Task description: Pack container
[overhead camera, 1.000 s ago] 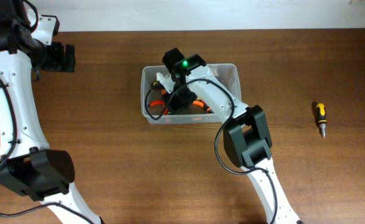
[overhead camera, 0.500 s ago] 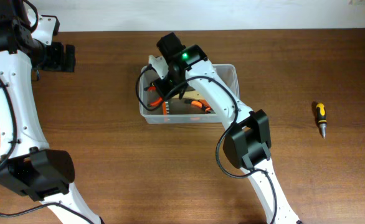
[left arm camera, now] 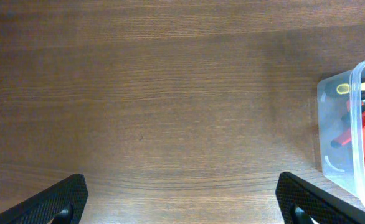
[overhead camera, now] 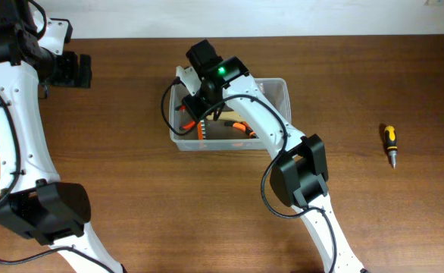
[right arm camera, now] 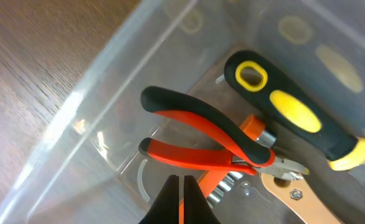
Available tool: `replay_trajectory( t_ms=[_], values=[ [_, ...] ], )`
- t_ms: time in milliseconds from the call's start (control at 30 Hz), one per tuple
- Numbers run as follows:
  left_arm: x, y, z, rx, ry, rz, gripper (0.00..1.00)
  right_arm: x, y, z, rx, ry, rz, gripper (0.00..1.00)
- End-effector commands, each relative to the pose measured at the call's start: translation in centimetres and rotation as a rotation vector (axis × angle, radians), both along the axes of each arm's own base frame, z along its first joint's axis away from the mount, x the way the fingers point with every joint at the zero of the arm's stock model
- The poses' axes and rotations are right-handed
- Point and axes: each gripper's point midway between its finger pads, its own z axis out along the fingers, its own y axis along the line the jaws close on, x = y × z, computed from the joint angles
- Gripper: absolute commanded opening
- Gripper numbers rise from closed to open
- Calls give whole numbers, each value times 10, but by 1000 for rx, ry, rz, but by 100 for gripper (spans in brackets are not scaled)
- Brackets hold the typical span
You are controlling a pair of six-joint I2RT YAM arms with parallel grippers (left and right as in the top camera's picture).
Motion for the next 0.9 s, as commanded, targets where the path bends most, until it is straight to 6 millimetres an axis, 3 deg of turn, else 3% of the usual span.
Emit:
replay_trajectory(
  t_ms=[0,33,67,100,133,433,800,867],
  values=[
    [-3,-1,17,0,-44,8,99,-6,-1,-7,-19,18,-3,4],
    [-3,-1,17,0,-44,8,99,-6,0,-7,-19,18,-3,4],
    [-3,-1,17,0,-44,8,99,-6,-1,-7,-19,18,-3,14],
    [-3,-1,17,0,-44,8,99,-6,-1,-6,-18,17,-4,37],
    [-3,-1,17,0,-44,8,99,-6,-1,-6,-19,18,-4,42],
    [-3,-1,17,0,-43,8,99,-7,-3,-7,-44,-64,178,63],
    [-3,-1,17,0,-44,8,99,13,1,-9,-74,-240,365,66],
    [-3,-1,17,0,-44,8,99,13,1,-15,-76,-231,366,50]
  ],
)
